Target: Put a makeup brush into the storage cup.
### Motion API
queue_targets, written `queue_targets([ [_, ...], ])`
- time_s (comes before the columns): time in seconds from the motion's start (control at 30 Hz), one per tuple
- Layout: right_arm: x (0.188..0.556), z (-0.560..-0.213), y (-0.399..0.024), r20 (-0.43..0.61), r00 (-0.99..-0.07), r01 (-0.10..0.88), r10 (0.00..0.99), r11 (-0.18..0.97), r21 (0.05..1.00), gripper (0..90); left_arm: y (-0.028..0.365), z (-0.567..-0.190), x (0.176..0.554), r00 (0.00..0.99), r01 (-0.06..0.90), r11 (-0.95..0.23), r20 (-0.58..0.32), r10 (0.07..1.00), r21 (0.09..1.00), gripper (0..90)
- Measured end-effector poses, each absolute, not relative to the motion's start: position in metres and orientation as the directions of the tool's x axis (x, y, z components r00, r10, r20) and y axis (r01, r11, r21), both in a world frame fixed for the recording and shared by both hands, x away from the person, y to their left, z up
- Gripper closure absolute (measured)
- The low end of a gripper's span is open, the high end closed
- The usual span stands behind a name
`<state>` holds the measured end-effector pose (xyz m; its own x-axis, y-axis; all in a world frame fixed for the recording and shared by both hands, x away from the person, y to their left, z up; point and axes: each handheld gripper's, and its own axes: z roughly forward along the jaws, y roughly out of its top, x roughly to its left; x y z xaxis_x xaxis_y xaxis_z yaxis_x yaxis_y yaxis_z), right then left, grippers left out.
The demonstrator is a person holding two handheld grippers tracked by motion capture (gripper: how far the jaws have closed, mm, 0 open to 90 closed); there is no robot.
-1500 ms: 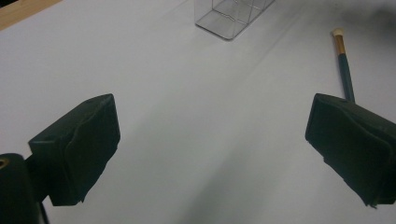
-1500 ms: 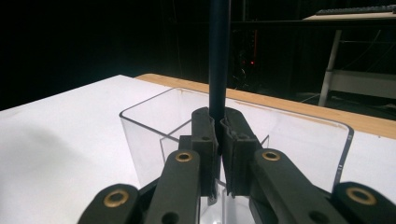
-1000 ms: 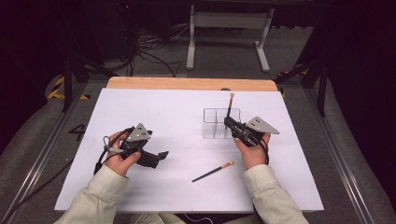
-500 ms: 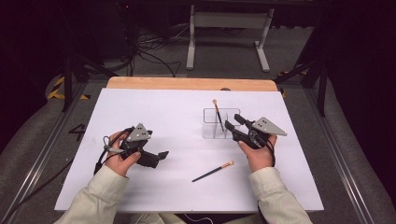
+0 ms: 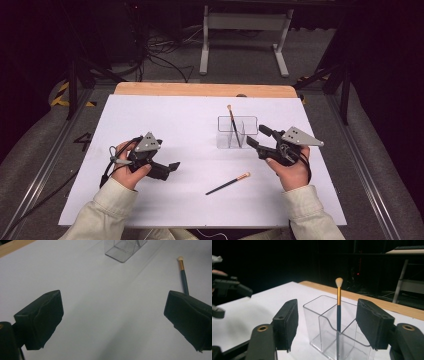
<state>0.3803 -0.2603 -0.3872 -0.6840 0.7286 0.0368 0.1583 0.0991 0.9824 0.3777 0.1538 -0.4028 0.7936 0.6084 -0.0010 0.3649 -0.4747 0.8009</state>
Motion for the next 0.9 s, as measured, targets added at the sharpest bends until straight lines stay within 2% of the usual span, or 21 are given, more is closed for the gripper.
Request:
queue_targets([
  [0.27,0.369,-0.378,-0.268,-0.002,-0.706,0.191,0.708,0.193,0.962,30.2,0.154,-0.402,0.378,0.799,0.364,-0.482,-0.002,0.602,0.797,3.7],
  [0.9,0.36,-0.367,-0.265,-0.033,-0.759,0.203,0.65,0.285,0.937,29.3,0.147,-0.401,0.376,0.823,0.361,-0.506,-0.013,0.568,0.783,6.8],
])
